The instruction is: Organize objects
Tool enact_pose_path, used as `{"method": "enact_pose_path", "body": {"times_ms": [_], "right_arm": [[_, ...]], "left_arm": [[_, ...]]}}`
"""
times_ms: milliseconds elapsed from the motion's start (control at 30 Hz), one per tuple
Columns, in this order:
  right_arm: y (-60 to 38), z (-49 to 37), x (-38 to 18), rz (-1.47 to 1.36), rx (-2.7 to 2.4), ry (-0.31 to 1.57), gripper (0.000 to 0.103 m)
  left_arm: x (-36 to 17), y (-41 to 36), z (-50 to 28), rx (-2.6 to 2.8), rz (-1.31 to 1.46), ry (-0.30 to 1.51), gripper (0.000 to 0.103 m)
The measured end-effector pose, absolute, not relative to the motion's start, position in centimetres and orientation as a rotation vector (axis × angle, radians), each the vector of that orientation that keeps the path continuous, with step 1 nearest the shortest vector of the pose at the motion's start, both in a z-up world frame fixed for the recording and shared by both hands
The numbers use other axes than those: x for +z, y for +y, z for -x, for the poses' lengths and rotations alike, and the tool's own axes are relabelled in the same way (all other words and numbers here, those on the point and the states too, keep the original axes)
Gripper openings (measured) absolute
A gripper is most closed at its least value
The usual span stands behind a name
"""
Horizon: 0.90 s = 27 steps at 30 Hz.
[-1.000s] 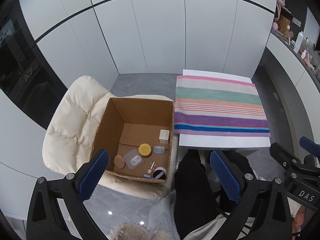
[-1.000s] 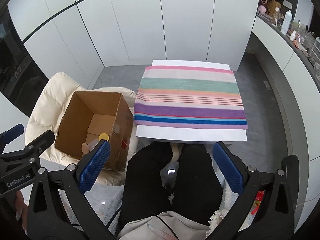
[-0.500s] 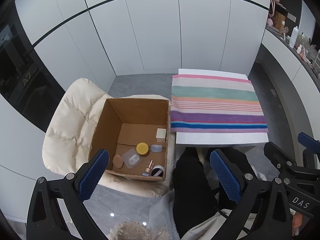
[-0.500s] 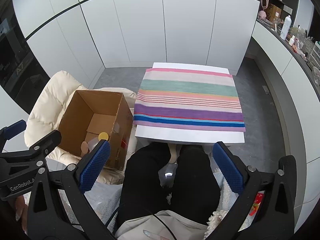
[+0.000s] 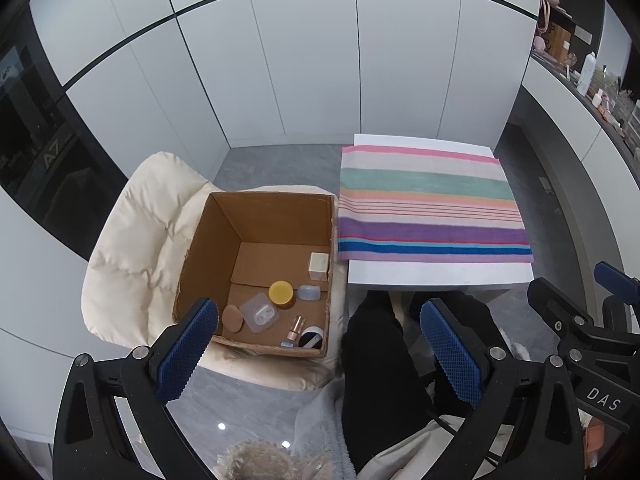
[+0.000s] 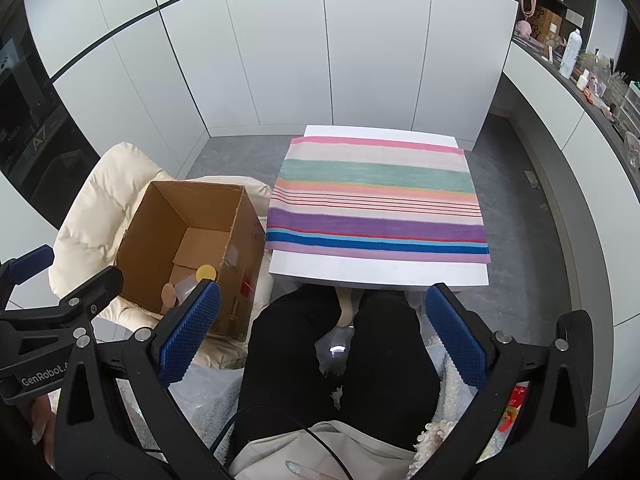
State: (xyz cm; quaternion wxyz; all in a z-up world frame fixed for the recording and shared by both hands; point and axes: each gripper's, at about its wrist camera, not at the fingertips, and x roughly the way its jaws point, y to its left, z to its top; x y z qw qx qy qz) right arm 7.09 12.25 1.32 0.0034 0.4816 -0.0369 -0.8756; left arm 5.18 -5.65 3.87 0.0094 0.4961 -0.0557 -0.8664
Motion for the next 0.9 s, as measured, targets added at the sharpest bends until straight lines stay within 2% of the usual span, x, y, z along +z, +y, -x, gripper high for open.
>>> {"method": "enact_pose_path", "body": {"times_ms": [900], "right_arm": [[12.32,-7.16,0.85,-1.513,-2.741,-0.130,0.103]], "left_arm": [[3.60,-5.55,-4.83,-2.705,-1.566,-0.165,0.102]]}}
